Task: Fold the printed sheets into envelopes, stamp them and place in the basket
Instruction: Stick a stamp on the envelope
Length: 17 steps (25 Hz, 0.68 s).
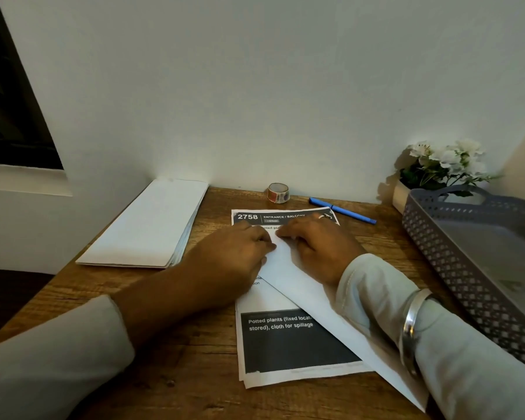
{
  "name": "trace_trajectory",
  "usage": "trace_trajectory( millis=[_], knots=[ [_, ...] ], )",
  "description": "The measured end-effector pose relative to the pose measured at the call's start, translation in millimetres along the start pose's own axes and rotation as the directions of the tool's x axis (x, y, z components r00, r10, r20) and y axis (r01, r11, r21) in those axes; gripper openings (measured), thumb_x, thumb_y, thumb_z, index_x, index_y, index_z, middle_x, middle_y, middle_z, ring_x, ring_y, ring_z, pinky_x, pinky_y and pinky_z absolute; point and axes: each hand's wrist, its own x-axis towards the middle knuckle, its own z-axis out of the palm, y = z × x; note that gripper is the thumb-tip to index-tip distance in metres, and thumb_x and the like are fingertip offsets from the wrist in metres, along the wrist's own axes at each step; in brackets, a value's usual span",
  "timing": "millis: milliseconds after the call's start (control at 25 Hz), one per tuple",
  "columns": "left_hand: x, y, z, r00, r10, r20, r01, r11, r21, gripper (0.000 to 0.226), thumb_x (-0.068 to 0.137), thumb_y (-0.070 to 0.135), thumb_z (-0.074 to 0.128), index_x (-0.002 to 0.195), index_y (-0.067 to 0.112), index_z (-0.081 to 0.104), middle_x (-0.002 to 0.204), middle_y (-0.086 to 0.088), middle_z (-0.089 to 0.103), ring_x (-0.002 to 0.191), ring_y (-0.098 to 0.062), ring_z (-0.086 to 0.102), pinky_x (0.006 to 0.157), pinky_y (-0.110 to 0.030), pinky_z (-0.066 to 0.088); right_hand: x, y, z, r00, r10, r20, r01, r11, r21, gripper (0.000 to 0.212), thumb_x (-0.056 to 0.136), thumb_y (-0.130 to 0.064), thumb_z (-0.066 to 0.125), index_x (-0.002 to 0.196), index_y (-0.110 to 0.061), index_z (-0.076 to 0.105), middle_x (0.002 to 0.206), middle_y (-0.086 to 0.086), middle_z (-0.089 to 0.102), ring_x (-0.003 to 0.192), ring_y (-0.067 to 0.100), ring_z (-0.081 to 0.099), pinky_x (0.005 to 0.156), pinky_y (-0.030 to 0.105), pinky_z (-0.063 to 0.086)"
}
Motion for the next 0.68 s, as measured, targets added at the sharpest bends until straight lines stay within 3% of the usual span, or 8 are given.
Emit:
trace_trajectory(
  millis=[80, 200, 320, 480, 680],
  knots=[
    [-21, -6, 0, 0.999, 0.017, -0.045, -0.017, 1.0, 0.004, 0.039, 0.1, 0.03, 0.05, 0.136, 0.021, 0.061, 0.135, 0.001, 0.061, 0.123, -0.019, 0.055, 0.101, -0.033, 0.047, 0, -1, 0, 1.0, 0.008, 0.006, -0.008, 1.0, -0.03, 0.039, 0.1, -0.017, 0.046, 0.133, -0.028, 0.065, 0.137, -0.008, 0.064, 0.127, 0.019, 0.054, 0.103, 0.032, 0.044],
    [-33, -10, -1, 0.999, -0.011, -0.037, 0.01, 1.0, -0.023, 0.043, 0.097, 0.037, 0.044, 0.135, 0.023, 0.061, 0.134, 0.003, 0.061, 0.124, -0.018, 0.055, 0.098, -0.033, 0.049, -4, -17, 0, 0.999, -0.046, 0.022, 0.049, 0.98, -0.191, 0.032, 0.099, -0.025, 0.047, 0.123, -0.027, 0.069, 0.124, -0.004, 0.069, 0.116, 0.022, 0.059, 0.086, 0.028, 0.046],
    [-31, -7, -3, 0.999, -0.027, -0.033, 0.026, 0.999, -0.042, 0.042, 0.099, 0.037, 0.046, 0.137, 0.026, 0.059, 0.137, 0.004, 0.058, 0.125, -0.017, 0.053, 0.096, -0.031, 0.048, -11, -36, -2, 0.988, -0.14, 0.064, 0.15, 0.972, -0.181, 0.035, 0.096, -0.024, 0.045, 0.118, -0.027, 0.072, 0.118, -0.004, 0.071, 0.111, 0.024, 0.06, 0.087, 0.041, 0.054],
    [-32, -6, -8, 0.999, -0.053, 0.002, 0.053, 0.996, -0.073, 0.042, 0.101, 0.041, 0.045, 0.141, 0.03, 0.055, 0.143, 0.01, 0.053, 0.131, -0.012, 0.047, 0.103, -0.028, 0.043, -8, -17, -5, 0.998, 0.045, -0.036, -0.05, 0.988, -0.147, 0.035, 0.097, -0.027, 0.05, 0.124, -0.038, 0.069, 0.126, -0.01, 0.07, 0.119, 0.02, 0.06, 0.092, 0.039, 0.053],
    [-13, -16, -21, 0.992, -0.125, -0.016, 0.122, 0.986, -0.111, 0.029, 0.097, 0.047, 0.051, 0.114, 0.034, 0.071, 0.118, 0.017, 0.067, 0.109, -0.005, 0.056, 0.085, -0.027, 0.049, -3, -9, 1, 0.992, 0.114, -0.058, -0.117, 0.991, -0.059, 0.032, 0.094, -0.023, 0.054, 0.116, -0.034, 0.074, 0.119, -0.008, 0.073, 0.113, 0.019, 0.063, 0.091, 0.038, 0.054]
  ],
)
